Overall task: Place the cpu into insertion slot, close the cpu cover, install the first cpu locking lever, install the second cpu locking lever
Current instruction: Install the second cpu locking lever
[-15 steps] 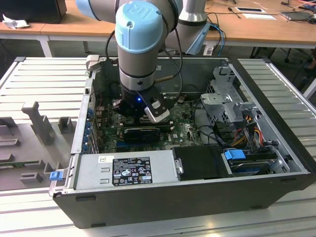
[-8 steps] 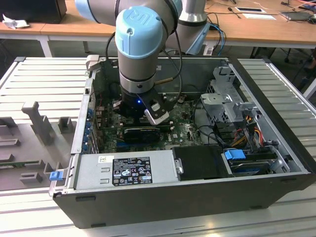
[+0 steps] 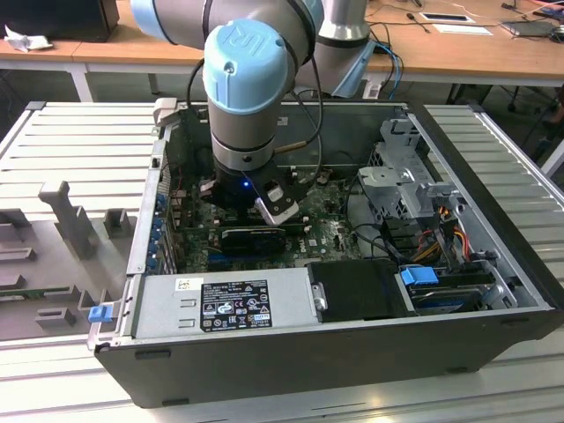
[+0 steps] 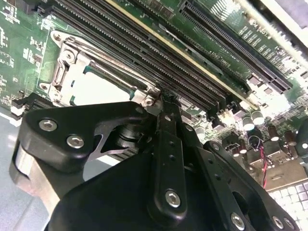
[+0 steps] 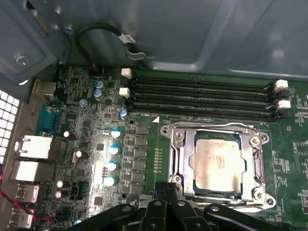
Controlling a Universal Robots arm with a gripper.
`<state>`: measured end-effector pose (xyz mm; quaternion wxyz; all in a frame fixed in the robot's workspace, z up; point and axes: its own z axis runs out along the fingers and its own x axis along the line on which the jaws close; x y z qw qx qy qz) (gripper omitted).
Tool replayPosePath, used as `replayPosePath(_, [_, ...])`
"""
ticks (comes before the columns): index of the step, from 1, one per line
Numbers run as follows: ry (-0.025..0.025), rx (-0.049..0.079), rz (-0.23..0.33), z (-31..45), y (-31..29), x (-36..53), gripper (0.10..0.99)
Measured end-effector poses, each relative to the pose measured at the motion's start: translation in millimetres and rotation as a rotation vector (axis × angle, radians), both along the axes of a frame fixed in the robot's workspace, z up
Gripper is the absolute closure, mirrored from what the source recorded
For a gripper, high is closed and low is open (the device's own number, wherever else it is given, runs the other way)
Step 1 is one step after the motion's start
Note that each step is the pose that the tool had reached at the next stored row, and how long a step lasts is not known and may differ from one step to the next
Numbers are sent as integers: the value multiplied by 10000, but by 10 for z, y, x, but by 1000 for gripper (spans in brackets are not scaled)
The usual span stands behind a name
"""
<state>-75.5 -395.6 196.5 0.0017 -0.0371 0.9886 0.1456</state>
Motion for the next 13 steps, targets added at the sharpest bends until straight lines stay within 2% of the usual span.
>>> replayPosePath(4, [1, -1, -3, 107, 0, -2, 980])
replayPosePath(10, [1, -1, -2, 191, 1, -2, 980])
replayPosePath(13, [0, 1, -2, 199, 1, -2, 980])
